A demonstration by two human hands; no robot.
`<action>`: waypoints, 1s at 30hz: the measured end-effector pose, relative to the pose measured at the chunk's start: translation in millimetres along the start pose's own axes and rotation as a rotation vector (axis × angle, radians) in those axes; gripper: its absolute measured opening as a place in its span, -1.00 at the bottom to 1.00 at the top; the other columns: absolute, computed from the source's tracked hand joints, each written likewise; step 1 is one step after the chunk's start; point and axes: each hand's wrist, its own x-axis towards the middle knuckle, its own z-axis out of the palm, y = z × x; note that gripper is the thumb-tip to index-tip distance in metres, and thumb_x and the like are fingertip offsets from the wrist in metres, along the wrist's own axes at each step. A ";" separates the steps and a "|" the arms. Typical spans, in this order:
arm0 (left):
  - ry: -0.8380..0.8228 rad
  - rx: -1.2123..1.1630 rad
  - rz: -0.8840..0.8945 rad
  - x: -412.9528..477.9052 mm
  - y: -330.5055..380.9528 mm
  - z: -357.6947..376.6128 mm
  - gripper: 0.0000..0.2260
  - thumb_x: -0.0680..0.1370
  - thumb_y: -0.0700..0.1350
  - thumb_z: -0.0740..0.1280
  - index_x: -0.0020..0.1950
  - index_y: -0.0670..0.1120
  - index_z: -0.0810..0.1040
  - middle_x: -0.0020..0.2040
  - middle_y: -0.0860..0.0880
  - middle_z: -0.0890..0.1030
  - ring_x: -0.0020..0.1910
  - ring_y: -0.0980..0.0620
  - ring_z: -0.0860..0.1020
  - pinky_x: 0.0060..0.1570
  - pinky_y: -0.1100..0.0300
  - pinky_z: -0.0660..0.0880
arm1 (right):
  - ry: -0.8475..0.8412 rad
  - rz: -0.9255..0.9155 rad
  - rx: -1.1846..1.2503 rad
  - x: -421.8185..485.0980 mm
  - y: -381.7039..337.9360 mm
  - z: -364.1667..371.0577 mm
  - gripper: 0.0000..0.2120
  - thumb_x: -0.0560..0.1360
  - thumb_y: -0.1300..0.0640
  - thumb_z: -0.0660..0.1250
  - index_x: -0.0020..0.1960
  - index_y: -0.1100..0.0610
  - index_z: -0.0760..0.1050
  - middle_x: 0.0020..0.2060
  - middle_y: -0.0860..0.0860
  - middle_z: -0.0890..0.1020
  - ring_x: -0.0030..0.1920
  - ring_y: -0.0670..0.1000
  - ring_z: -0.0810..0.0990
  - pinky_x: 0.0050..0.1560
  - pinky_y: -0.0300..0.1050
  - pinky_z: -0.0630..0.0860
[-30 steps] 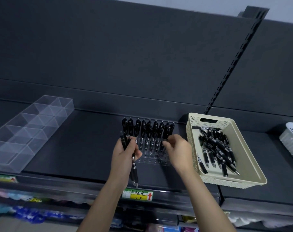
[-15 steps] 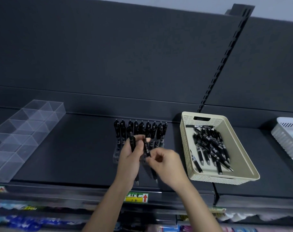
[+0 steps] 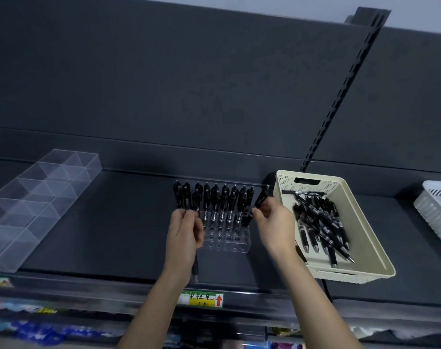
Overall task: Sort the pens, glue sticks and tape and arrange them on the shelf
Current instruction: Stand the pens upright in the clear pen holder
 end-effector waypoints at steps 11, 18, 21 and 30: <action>0.024 0.146 0.110 -2.4 -2.2 -15.0 -0.86 0.61 -0.06 0.25 0.02 0.08 0.61 -0.21 0.20 0.60 -0.26 0.35 0.51 -0.22 0.44 0.44 | -0.104 -0.002 -0.119 -5.0 5.5 10.2 -0.87 0.50 0.14 0.36 -0.08 0.21 0.51 -0.21 0.12 0.64 -0.17 0.14 0.60 -0.20 -0.14 0.46; 0.169 0.067 0.145 8.9 0.1 -34.9 -0.86 0.58 -0.13 0.31 0.07 0.00 0.63 -0.22 0.13 0.63 -0.30 0.27 0.53 -0.22 0.35 0.48 | -0.158 0.009 -0.126 -31.6 0.4 11.7 -0.94 0.51 0.17 0.34 -0.04 0.13 0.57 -0.16 0.01 0.66 -0.16 0.00 0.61 -0.14 -0.20 0.49; 0.269 0.054 0.184 14.8 3.7 -43.9 -0.89 0.58 -0.15 0.31 0.00 -0.01 0.63 -0.24 0.10 0.63 -0.28 0.24 0.56 -0.21 0.34 0.49 | -0.213 -0.150 -0.176 -43.6 -7.1 25.0 -0.89 0.51 0.21 0.31 0.01 0.15 0.58 -0.08 0.04 0.63 -0.09 0.03 0.61 -0.08 -0.16 0.52; 0.247 0.391 0.437 27.0 12.9 -59.4 -0.91 0.57 -0.15 0.32 0.01 0.01 0.59 -0.09 0.05 0.62 -0.09 0.13 0.59 -0.06 0.23 0.53 | -0.250 -0.271 -0.224 -45.4 -12.4 52.6 -0.80 0.50 0.27 0.29 0.08 0.15 0.61 0.02 0.07 0.63 0.09 0.13 0.52 0.10 0.02 0.49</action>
